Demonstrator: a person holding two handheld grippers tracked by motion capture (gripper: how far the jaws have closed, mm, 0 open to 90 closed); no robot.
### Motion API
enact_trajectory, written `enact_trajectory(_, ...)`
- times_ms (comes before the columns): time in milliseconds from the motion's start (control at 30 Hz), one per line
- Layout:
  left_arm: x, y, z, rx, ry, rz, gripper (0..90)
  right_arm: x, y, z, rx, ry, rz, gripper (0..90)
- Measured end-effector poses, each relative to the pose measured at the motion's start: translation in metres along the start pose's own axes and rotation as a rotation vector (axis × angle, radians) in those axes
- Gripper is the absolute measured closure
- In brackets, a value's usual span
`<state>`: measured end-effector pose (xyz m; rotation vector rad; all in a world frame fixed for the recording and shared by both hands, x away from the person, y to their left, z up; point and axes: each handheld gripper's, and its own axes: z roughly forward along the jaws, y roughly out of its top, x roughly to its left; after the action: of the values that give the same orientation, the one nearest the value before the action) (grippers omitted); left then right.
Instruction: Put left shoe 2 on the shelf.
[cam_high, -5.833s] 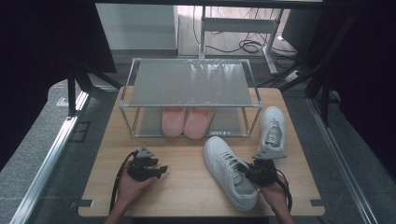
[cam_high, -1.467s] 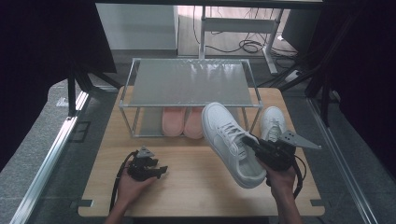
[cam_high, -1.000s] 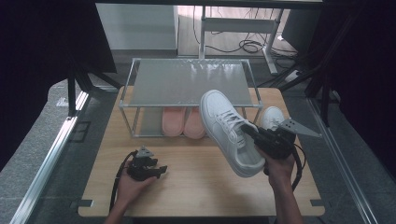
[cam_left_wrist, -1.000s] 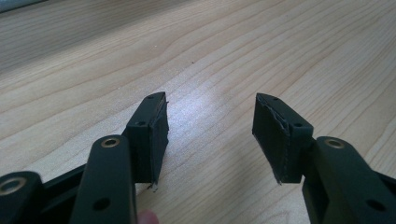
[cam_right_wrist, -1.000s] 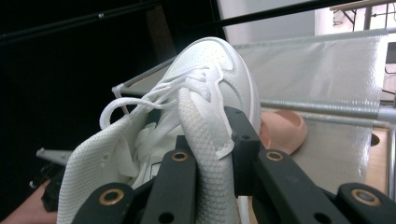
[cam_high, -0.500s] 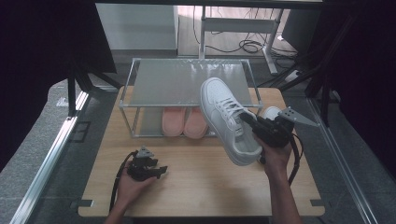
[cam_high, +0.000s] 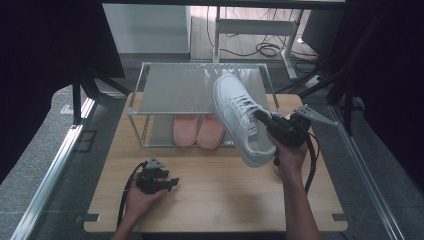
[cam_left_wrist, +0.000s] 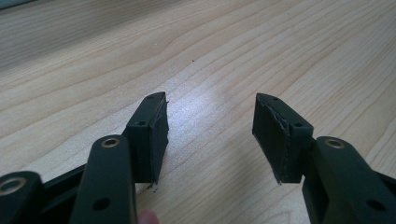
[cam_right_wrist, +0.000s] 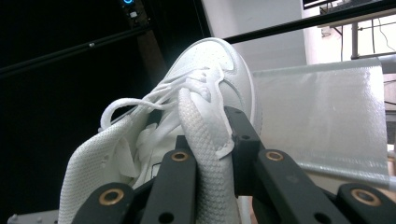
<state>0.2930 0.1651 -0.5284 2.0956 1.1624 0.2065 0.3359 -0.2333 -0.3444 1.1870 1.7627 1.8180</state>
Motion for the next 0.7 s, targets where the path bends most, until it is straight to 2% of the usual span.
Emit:
enact_trajectory(167,0.000,0.000,0.000,0.001,0.000,-0.001,46.1,0.002,0.006,0.010,0.003,-0.014,-0.018,82.2)
enact_trajectory(433,0.000,0.000,0.000,-0.001,0.000,-0.004,46.1,0.004,0.014,0.025,-0.003,-0.017,-0.004,82.2)
enact_trajectory(700,-0.001,0.000,0.002,0.003,-0.009,0.012,46.2,0.004,0.019,0.043,0.001,-0.025,0.002,82.2)
